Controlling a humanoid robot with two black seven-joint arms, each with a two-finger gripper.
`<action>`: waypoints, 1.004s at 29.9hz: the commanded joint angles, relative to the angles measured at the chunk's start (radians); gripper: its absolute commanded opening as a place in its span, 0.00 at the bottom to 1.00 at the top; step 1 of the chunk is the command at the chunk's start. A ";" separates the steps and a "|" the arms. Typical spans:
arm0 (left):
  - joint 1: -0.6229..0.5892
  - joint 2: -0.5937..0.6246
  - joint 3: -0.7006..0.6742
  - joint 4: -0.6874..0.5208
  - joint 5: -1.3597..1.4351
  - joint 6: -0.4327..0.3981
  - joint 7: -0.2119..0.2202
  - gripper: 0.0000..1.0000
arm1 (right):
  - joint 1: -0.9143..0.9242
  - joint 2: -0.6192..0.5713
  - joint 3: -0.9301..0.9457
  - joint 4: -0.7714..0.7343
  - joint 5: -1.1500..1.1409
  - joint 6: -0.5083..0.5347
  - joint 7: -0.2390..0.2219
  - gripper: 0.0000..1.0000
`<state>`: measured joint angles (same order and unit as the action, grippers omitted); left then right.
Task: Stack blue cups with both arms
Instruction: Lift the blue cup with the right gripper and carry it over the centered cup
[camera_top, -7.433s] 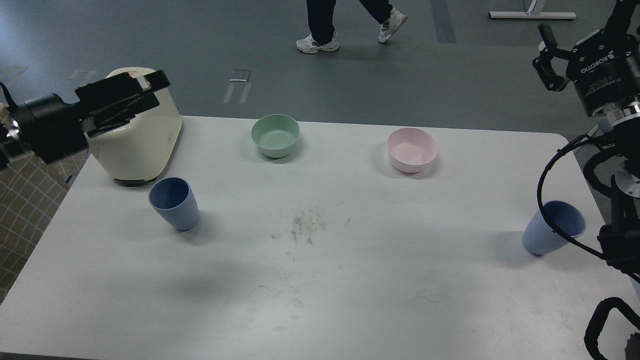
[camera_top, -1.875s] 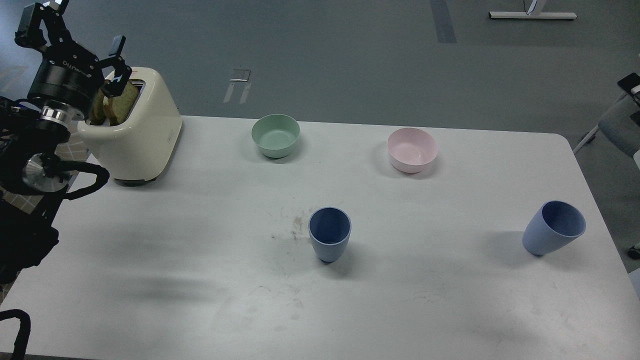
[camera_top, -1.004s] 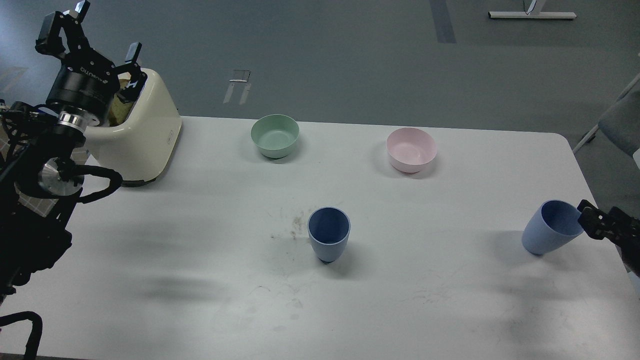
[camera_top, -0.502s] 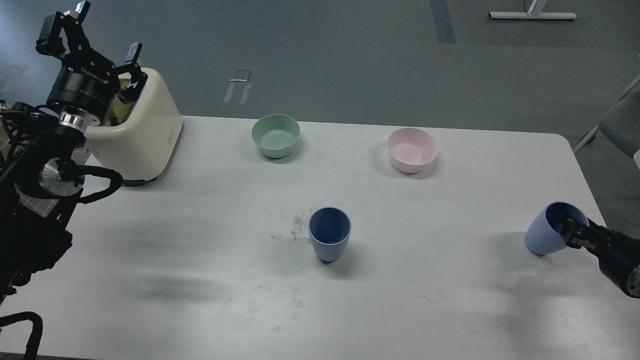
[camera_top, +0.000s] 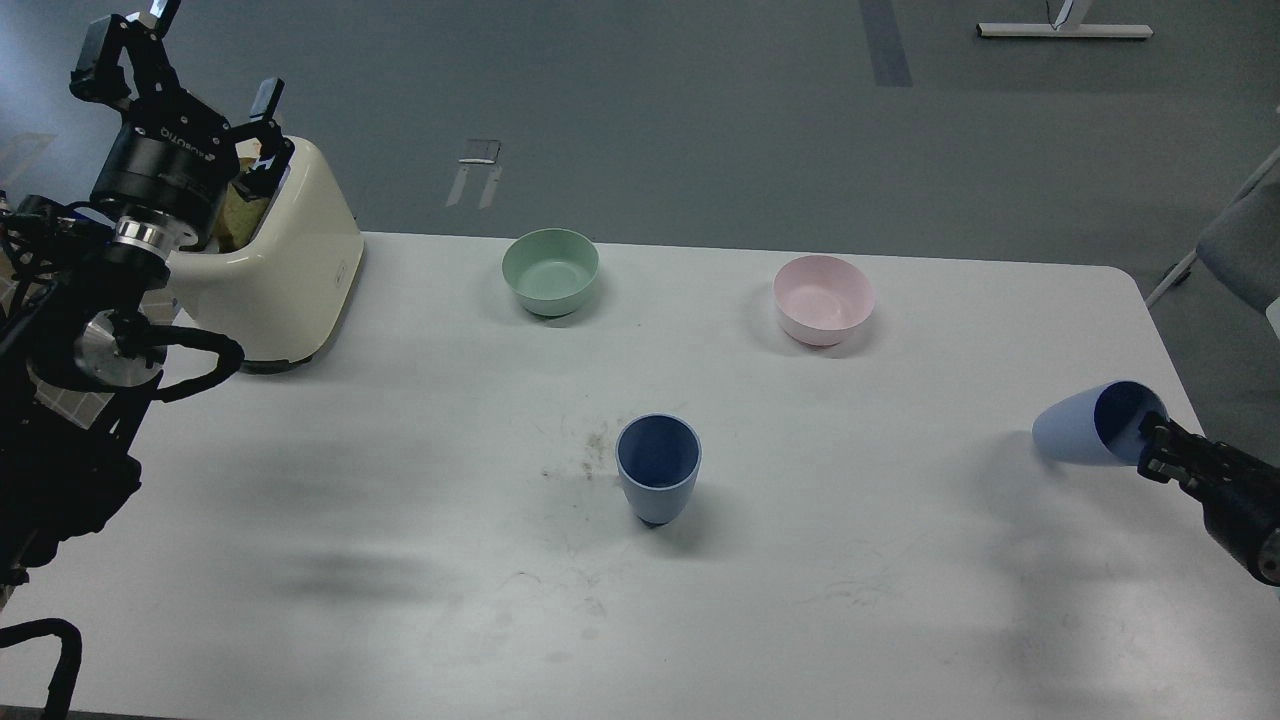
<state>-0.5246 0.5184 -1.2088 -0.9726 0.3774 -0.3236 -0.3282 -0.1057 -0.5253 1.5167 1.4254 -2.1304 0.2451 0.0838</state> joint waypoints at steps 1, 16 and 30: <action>-0.003 0.003 0.000 -0.003 0.002 0.001 0.002 0.98 | 0.018 0.025 0.013 0.058 0.041 -0.010 0.045 0.00; -0.008 -0.006 0.003 -0.049 0.003 0.024 0.005 0.98 | 0.280 0.068 -0.305 0.306 0.188 0.120 0.067 0.00; -0.009 -0.001 0.003 -0.049 0.005 0.024 0.005 0.98 | 0.498 0.123 -0.486 0.288 0.222 0.244 0.063 0.00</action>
<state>-0.5343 0.5164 -1.2057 -1.0217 0.3814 -0.2991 -0.3236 0.3658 -0.3998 1.0470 1.7111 -1.9069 0.4888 0.1503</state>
